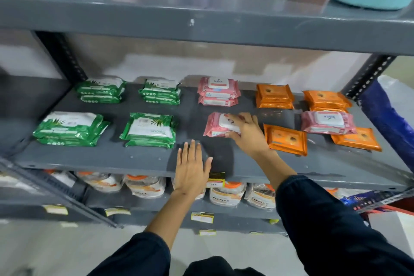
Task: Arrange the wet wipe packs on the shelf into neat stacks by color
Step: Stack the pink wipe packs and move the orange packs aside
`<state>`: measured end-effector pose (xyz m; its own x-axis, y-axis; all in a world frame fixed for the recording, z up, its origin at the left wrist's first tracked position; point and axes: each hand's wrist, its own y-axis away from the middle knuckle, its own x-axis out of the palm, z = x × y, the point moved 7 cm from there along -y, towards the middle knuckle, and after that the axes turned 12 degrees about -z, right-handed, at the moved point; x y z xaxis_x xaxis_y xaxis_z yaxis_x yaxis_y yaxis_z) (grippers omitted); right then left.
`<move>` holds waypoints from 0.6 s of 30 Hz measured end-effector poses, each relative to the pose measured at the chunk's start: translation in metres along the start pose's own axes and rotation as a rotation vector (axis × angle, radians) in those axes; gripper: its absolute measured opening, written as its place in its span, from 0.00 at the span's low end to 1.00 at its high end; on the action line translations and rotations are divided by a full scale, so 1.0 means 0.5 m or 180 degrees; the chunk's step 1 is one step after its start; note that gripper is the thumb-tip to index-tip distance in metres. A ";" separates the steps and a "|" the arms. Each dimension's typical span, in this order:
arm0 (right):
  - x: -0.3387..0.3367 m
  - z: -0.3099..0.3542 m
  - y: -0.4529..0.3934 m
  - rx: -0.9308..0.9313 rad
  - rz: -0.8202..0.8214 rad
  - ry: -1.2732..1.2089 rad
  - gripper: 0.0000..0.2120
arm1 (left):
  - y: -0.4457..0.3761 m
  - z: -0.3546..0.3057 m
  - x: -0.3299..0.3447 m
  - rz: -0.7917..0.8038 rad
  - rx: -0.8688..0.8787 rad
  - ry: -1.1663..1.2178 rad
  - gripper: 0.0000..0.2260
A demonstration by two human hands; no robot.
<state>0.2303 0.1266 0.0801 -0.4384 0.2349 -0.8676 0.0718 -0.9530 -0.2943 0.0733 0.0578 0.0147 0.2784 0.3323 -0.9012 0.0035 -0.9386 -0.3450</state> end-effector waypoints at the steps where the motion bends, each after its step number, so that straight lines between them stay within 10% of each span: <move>1: 0.014 0.006 0.000 -0.0006 0.0041 0.0011 0.27 | 0.004 0.009 0.001 0.0028 -0.0039 0.0009 0.29; 18: 0.107 -0.014 0.009 -0.0495 0.1225 0.0665 0.26 | 0.026 0.035 0.020 0.0121 -0.0111 0.0232 0.33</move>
<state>0.2133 0.1361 0.0295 -0.1646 -0.0817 -0.9830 0.3344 -0.9422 0.0223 0.0595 0.0506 -0.0035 0.3480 0.2900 -0.8915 0.0247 -0.9535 -0.3005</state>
